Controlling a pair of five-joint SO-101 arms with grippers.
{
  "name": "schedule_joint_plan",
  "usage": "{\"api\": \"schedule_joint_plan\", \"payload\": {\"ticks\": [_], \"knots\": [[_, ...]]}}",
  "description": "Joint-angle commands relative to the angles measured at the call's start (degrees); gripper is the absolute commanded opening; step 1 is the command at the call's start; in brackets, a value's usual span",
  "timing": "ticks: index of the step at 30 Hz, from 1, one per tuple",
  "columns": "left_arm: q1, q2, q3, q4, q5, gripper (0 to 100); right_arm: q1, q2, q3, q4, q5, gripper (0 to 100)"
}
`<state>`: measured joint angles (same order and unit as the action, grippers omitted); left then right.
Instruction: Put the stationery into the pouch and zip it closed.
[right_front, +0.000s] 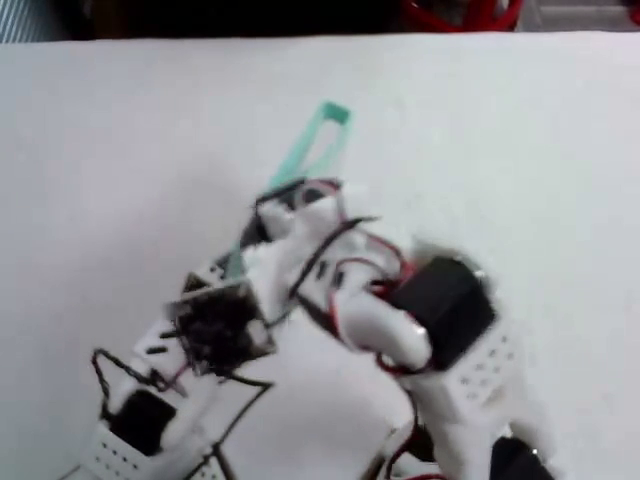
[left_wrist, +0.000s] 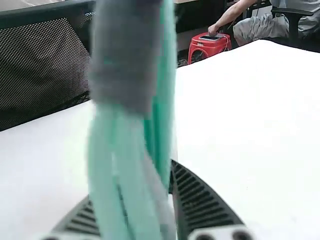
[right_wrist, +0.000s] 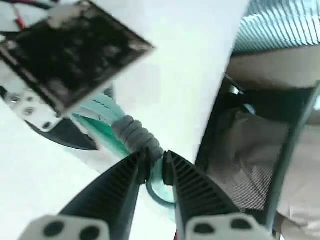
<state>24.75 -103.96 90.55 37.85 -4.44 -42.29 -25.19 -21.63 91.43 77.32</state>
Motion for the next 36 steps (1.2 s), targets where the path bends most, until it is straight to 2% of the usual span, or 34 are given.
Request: {"api": "schedule_joint_plan", "payload": {"ticks": [1, 9, 15, 17, 19, 21, 24, 28, 30, 36], "knots": [[0.31, 0.31, -1.76, -0.18, -0.62, 8, 3.47, -0.13, -5.89, -4.7, -5.71, 1.9], [0.31, 0.31, -1.76, -0.18, -0.62, 8, 6.81, -0.75, -5.89, -12.35, -18.73, 1.9], [0.31, 0.31, -1.76, -0.18, -0.62, 8, 5.41, 0.13, -4.04, -10.86, -20.84, 2.5], [0.31, 0.31, -1.76, -0.18, -0.62, 8, 2.59, 0.4, -4.13, -7.08, -22.68, 9.2], [0.31, 0.31, -1.76, -0.18, -0.62, 8, -0.22, 1.54, -4.04, -3.82, -22.86, 22.1], [0.31, 0.31, -1.76, -0.18, -0.62, 8, -0.84, 4.18, -4.13, -1.71, -22.77, 28.6], [0.31, 0.31, -1.76, -0.18, -0.62, 8, -0.84, 9.19, -5.71, 0.04, -22.59, 28.7], [0.31, 0.31, -1.67, -0.18, -0.62, 8, -2.24, 15.08, -15.74, 7.52, -21.89, 28.9], [0.31, 0.31, -1.76, -0.18, -0.62, 8, -2.86, 16.57, -17.93, 7.43, -21.63, 28.9], [0.31, 0.31, -2.02, -0.18, -0.62, 8, -3.56, 19.74, -14.15, 7.43, -20.13, 28.6]]}}
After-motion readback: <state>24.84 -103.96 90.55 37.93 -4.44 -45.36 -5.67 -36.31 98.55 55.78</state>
